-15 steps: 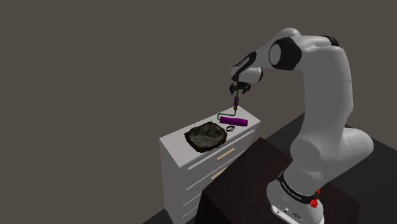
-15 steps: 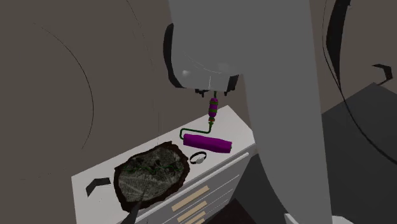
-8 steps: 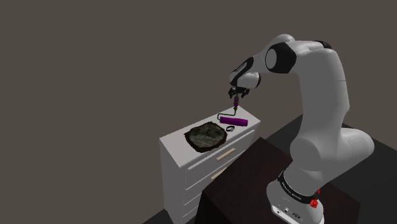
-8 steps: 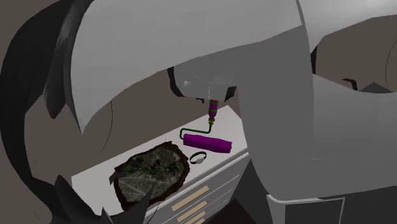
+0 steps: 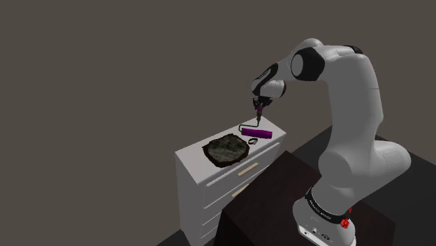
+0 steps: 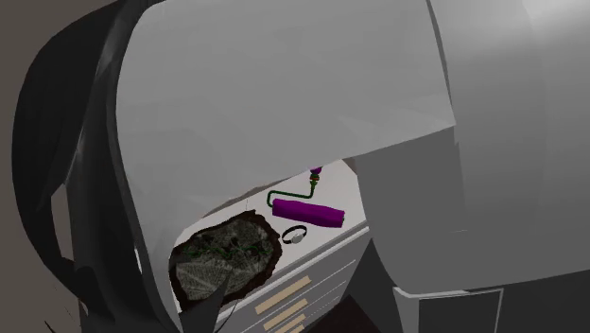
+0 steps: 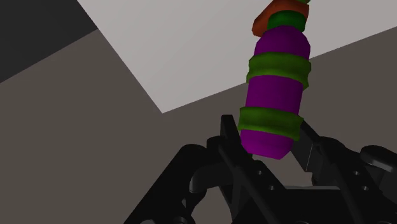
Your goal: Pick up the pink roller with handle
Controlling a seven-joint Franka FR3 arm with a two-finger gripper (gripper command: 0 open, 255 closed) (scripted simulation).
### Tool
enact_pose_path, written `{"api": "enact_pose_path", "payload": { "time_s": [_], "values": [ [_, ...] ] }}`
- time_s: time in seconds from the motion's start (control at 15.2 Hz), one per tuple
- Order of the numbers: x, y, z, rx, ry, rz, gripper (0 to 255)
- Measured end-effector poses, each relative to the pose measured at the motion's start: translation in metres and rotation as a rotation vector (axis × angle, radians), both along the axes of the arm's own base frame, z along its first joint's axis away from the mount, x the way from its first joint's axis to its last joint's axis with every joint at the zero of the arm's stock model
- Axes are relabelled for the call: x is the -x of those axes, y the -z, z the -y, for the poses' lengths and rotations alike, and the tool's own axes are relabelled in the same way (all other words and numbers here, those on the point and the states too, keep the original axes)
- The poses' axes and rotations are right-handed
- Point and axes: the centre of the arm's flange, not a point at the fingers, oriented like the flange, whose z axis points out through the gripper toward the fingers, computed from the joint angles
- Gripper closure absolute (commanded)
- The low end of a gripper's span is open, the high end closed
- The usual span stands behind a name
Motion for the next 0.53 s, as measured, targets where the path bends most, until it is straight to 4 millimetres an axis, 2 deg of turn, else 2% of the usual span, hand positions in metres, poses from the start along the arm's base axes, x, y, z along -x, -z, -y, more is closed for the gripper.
{"api": "enact_pose_path", "payload": {
  "time_s": [0.26,0.53],
  "values": [
    [0.000,-0.003,0.000,-0.001,0.000,-0.001,255],
    [0.000,-0.020,-0.001,-0.001,0.000,-0.002,255]
  ]
}}
